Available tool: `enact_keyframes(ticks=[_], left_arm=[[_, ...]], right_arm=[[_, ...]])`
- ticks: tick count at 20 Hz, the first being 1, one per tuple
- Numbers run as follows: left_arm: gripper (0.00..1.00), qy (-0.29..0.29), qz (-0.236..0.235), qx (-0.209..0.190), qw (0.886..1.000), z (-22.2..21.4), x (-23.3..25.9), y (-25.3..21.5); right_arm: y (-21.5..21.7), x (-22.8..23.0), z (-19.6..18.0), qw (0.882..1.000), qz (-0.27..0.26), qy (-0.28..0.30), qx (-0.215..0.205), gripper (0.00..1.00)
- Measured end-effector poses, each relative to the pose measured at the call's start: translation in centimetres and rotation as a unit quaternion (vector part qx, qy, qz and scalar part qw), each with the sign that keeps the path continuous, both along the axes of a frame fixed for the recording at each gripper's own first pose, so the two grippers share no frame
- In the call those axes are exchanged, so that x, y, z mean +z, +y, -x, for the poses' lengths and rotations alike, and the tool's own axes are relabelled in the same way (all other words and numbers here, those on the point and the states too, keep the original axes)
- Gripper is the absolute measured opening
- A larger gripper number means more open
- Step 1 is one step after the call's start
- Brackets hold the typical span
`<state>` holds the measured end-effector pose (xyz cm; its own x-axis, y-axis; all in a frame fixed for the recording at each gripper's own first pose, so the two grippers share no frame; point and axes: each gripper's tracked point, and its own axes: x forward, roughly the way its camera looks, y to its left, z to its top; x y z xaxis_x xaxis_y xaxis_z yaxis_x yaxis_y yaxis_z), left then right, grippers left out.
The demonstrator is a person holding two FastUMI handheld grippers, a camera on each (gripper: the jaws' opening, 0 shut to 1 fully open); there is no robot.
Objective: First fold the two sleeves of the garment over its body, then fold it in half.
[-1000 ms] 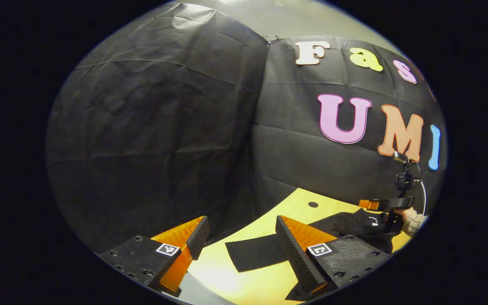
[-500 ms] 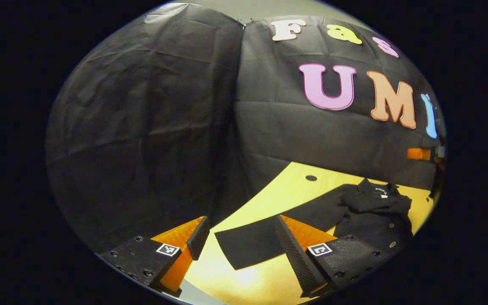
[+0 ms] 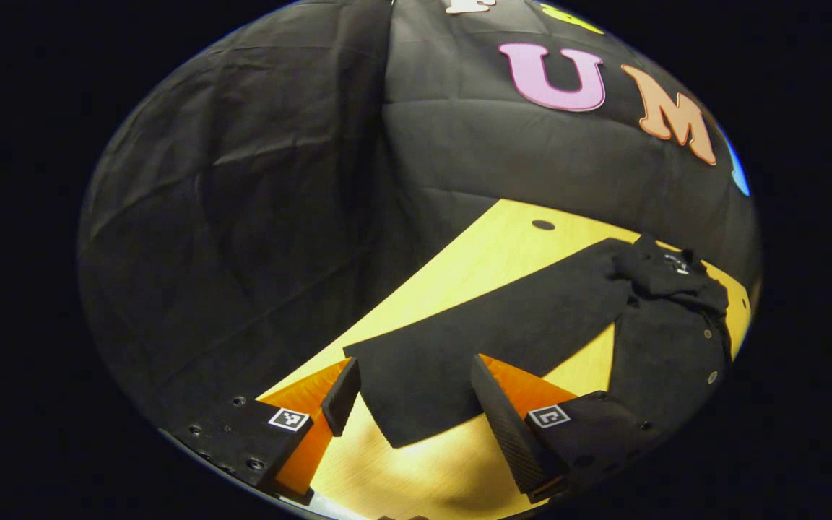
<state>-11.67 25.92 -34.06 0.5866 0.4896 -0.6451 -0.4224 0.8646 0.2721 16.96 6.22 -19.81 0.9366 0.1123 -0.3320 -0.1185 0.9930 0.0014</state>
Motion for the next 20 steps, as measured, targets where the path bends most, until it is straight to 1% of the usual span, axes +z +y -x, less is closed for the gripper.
enact_keyframes(ticks=[1, 3, 5, 6, 7, 9, 10, 12, 13, 16, 17, 18, 19, 20], left_arm=[[0.94, 0.008, -0.003, 0.0, 1.0, -0.1, -0.8, 0.2], [0.94, 0.025, -0.004, -0.003, 1.0, 0.3, -2.0, 0.1], [0.95, 0.034, -0.002, -0.006, 0.999, 0.5, -2.7, 0.0], [0.94, 0.039, 0.0, -0.007, 0.999, 0.8, -3.2, 0.0], [0.94, 0.037, -0.001, -0.006, 0.999, 0.9, -3.3, 0.0], [0.94, 0.028, 0.003, -0.005, 1.0, 0.8, -3.5, 0.1], [0.94, 0.012, 0.006, -0.002, 1.0, 0.7, -3.3, 0.0], [0.93, -0.01, 0.011, 0.012, 1.0, 0.8, -3.3, -0.3], [0.95, -0.005, 0.015, 0.009, 1.0, 0.7, -3.7, -0.3], [0.85, 0.0, 0.024, -0.015, 1.0, 0.1, -3.9, -1.1], [0.72, 0.004, 0.024, -0.024, 0.999, -0.2, -4.1, -1.4], [0.65, 0.013, 0.022, -0.03, 0.999, -0.2, -4.2, -1.5], [0.53, 0.017, 0.022, -0.035, 0.999, -0.2, -4.3, -1.7], [0.45, 0.018, 0.026, -0.038, 0.999, -0.4, -4.2, -2.1]], right_arm=[[-1.0, 0.2, 0.7, 1.0, -0.001, -0.001, -0.01, 0.99], [-2.9, 0.4, 2.0, 1.0, -0.003, 0.001, -0.03, 0.96], [-4.7, 0.9, 2.6, 0.999, 0.003, -0.003, -0.048, 0.96], [-5.4, 1.1, 2.7, 0.998, 0.005, -0.006, -0.056, 0.98], [-5.8, 1.5, 2.9, 0.998, 0.004, -0.011, -0.061, 0.96], [-6.3, 2.1, 3.2, 0.998, 0.005, -0.016, -0.068, 0.96], [-6.5, 2.0, 3.3, 0.997, 0.008, -0.016, -0.071, 0.97], [-6.6, 1.6, 3.8, 0.997, 0.018, -0.012, -0.07, 0.96], [-6.4, 1.4, 4.1, 0.997, 0.023, -0.011, -0.067, 0.96], [-5.8, 0.5, 4.8, 0.998, 0.034, -0.001, -0.055, 0.96], [-5.8, 0.3, 5.1, 0.998, 0.033, 0.003, -0.053, 0.96], [-5.7, 0.3, 5.2, 0.998, 0.031, 0.005, -0.051, 0.98], [-5.8, 0.4, 5.3, 0.998, 0.03, 0.005, -0.051, 0.98], [-5.9, 0.4, 5.2, 0.998, 0.03, 0.005, -0.052, 0.98]])
